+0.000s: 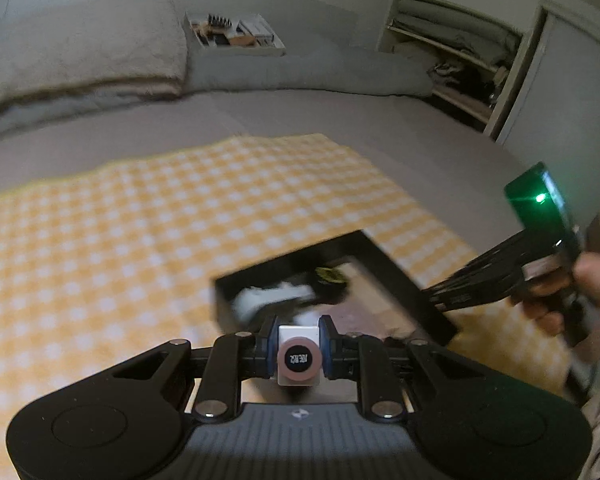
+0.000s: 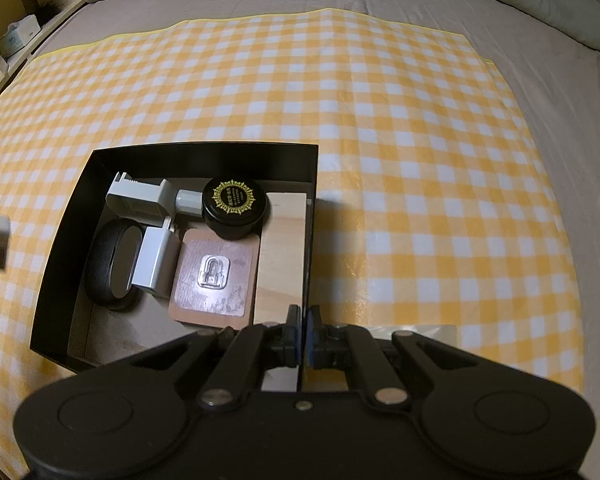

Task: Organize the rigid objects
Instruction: 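Carry the lipstick over the black box and lower it inside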

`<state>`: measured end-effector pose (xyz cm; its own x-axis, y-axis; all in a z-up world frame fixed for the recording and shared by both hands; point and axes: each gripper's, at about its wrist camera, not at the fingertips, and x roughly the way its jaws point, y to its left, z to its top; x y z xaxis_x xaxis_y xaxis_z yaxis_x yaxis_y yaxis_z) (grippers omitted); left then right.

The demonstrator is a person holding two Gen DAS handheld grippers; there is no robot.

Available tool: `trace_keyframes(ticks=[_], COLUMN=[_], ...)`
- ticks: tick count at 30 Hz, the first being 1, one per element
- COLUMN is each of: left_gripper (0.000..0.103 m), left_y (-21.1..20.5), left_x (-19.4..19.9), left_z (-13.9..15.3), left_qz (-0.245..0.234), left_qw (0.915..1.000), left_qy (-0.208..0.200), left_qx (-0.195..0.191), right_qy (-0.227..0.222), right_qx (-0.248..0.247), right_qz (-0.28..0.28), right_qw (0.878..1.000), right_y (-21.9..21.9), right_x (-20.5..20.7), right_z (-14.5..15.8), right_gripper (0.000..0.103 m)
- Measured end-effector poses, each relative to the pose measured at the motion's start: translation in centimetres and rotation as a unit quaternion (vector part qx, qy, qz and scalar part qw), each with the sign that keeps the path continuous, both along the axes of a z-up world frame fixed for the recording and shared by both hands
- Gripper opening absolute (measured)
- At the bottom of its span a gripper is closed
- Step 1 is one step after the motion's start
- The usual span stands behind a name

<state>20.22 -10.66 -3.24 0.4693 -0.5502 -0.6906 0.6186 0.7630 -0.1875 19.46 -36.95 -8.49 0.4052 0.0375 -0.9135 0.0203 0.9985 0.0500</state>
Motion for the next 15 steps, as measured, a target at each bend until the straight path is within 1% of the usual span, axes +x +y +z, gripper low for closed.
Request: trace_keyframes(ticks=[4, 7, 9, 12, 14, 15], left_gripper=[0.022, 0.022, 0.022, 0.022, 0.023, 0.034], left_y=[-2.3, -3.6, -4.3, -5.3, -5.9, -6.2], left_x=[0.0, -0.1, 0.0, 0.0, 0.0, -0.1], left_z=[-1.5, -2.9, -3.9, -5.2, -5.7, -6.2], left_qz=[0.016, 0.034, 0.047, 0.061, 0.067, 0.070], left_qw=[0.9976, 0.9928, 0.9887, 0.9846, 0.9857, 0.9878], left_qy=[0.061, 0.105, 0.127, 0.142, 0.140, 0.131], left_qx=[-0.028, -0.048, -0.065, -0.080, -0.066, -0.045], right_qy=[0.000, 0.000, 0.000, 0.000, 0.000, 0.000], right_qx=[0.000, 0.001, 0.001, 0.001, 0.001, 0.001], right_qz=[0.000, 0.000, 0.000, 0.002, 0.002, 0.001], right_qw=[1.000, 1.000, 1.000, 1.000, 1.000, 1.000], right_y=[0.0, 0.0, 0.0, 0.1, 0.0, 0.0], right_x=[0.0, 0.0, 0.0, 0.0, 0.0, 0.0], right_z=[0.0, 0.0, 0.0, -0.1, 0.0, 0.0], right_gripper=[0.004, 0.004, 0.004, 0.004, 0.004, 0.004])
